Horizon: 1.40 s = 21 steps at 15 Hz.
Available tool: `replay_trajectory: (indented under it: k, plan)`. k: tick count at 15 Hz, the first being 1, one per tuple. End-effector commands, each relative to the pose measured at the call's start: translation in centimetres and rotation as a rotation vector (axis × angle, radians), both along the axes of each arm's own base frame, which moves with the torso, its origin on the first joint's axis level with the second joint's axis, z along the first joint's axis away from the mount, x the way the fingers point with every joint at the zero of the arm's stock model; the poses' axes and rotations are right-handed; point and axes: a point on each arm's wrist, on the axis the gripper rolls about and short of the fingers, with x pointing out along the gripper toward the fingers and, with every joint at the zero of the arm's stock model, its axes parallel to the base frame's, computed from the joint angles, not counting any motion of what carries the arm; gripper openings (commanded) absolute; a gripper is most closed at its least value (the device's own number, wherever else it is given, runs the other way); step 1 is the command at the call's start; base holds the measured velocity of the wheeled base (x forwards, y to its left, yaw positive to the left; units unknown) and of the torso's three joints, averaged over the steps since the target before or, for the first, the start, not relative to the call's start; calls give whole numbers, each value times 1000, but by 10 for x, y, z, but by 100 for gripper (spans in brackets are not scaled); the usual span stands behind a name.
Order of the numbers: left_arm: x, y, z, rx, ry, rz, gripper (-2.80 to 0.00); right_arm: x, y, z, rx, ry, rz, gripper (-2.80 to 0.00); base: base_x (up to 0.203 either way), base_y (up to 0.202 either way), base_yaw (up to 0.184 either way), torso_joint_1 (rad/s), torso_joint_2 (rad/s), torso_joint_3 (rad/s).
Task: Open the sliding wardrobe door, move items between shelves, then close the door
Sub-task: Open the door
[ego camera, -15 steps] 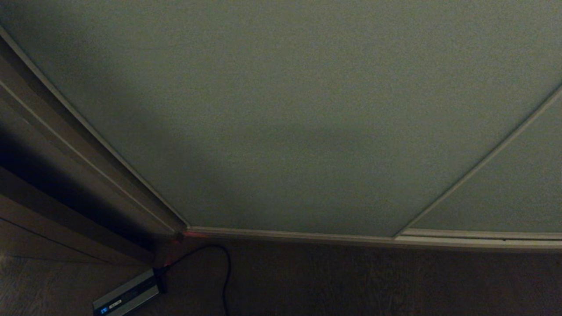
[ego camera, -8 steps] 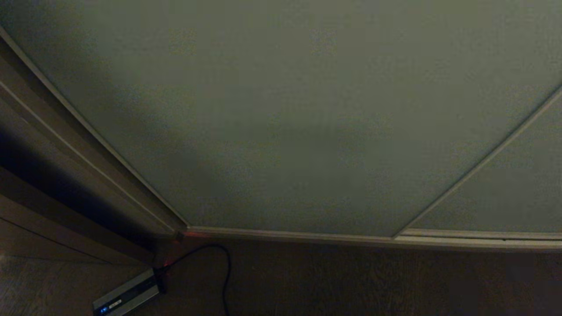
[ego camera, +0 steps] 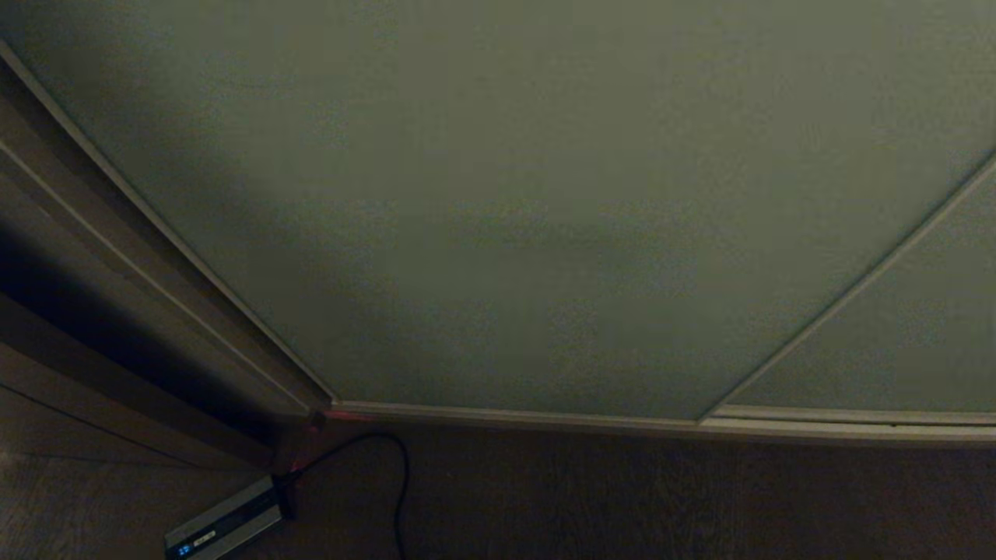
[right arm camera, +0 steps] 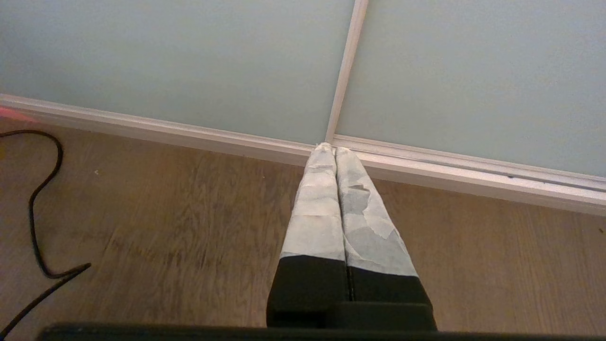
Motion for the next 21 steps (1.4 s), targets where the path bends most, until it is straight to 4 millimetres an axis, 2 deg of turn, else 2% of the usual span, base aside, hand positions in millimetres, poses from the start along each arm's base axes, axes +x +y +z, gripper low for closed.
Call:
replay_trajectory:
  k: [1, 9, 15, 18, 21]
  plan:
    - [2, 0, 0, -3, 12, -19, -280, 0, 0, -1, 0, 3, 1, -280, 0, 0, 0, 0, 0, 0]
    - [-24, -17, 4, 60, 41, -204, -280, 0, 0, -1, 0, 4, 1, -280, 0, 0, 0, 0, 0, 0]
    - [-29, -41, -2, 50, 125, -369, -280, 0, 0, -1, 0, 3, 1, -280, 0, 0, 0, 0, 0, 0]
    - [-44, -55, -2, 49, 145, -455, -280, 0, 0, -1, 0, 3, 1, -280, 0, 0, 0, 0, 0, 0]
    - [-57, -57, -3, 41, 163, -468, -280, 0, 0, -1, 0, 3, 1, -280, 0, 0, 0, 0, 0, 0]
